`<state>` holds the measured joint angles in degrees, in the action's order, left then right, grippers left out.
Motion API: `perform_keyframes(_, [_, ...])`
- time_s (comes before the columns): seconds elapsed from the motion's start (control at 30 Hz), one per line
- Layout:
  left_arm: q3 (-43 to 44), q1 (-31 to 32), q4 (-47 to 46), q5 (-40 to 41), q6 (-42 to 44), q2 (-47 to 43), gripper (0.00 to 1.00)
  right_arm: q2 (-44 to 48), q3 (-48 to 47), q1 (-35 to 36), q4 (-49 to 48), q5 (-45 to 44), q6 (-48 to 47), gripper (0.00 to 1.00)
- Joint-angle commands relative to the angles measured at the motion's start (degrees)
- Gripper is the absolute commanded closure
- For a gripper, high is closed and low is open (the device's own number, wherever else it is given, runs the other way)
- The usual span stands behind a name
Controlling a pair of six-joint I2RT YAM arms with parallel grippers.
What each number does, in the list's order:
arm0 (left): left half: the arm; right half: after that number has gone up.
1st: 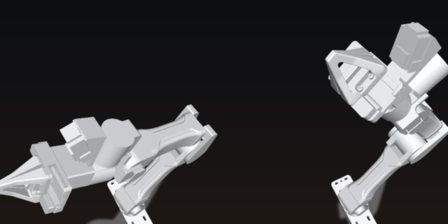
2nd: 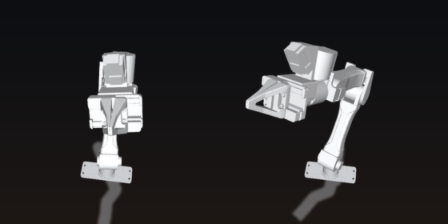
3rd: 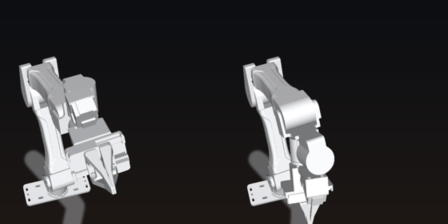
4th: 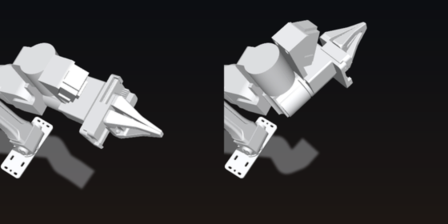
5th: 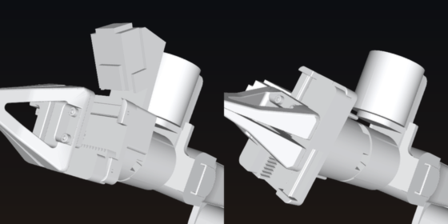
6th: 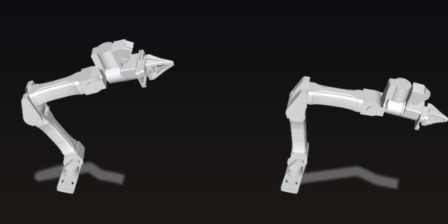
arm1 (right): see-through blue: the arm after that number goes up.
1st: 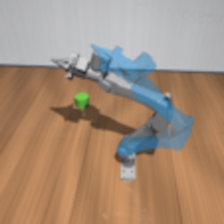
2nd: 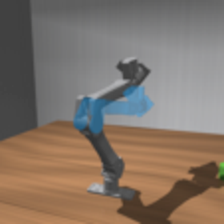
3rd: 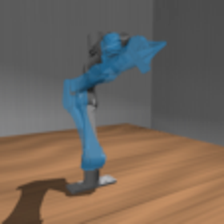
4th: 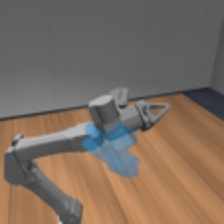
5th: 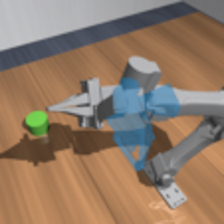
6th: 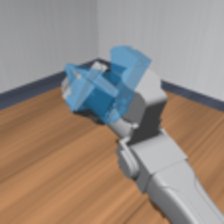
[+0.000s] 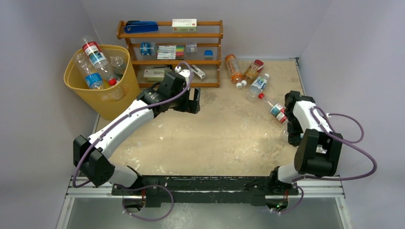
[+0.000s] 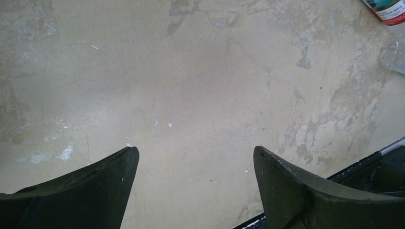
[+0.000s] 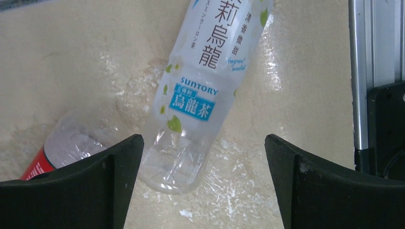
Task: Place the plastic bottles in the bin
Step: Pick up the plastic bottle at the center of the board.
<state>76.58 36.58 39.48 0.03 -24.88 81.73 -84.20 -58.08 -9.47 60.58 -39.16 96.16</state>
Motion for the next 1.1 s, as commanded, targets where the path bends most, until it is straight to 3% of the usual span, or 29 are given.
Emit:
perform_keyframes(0.0, [1.39,0.41,0.30,1.31,2.01,-0.97,0.10,0.29,-1.02,-2.24,-1.79,-2.16,0.51,0.00])
perform_keyframes(0.87, [2.86,2.17,1.08,1.99,2.22,1.67,0.09,-12.60,2.14,-7.91,-11.74,0.09,-7.30,0.00])
perform_keyframes(1.0, [3.00,2.31,1.34,2.25,2.33,1.60,0.09,-12.53,2.19,-7.92,-12.55,1.28,-8.34,0.05])
perform_keyframes(1.07, [3.03,2.43,1.32,2.32,2.31,1.54,0.09,-12.04,3.68,-7.93,-13.30,1.43,-9.53,0.14])
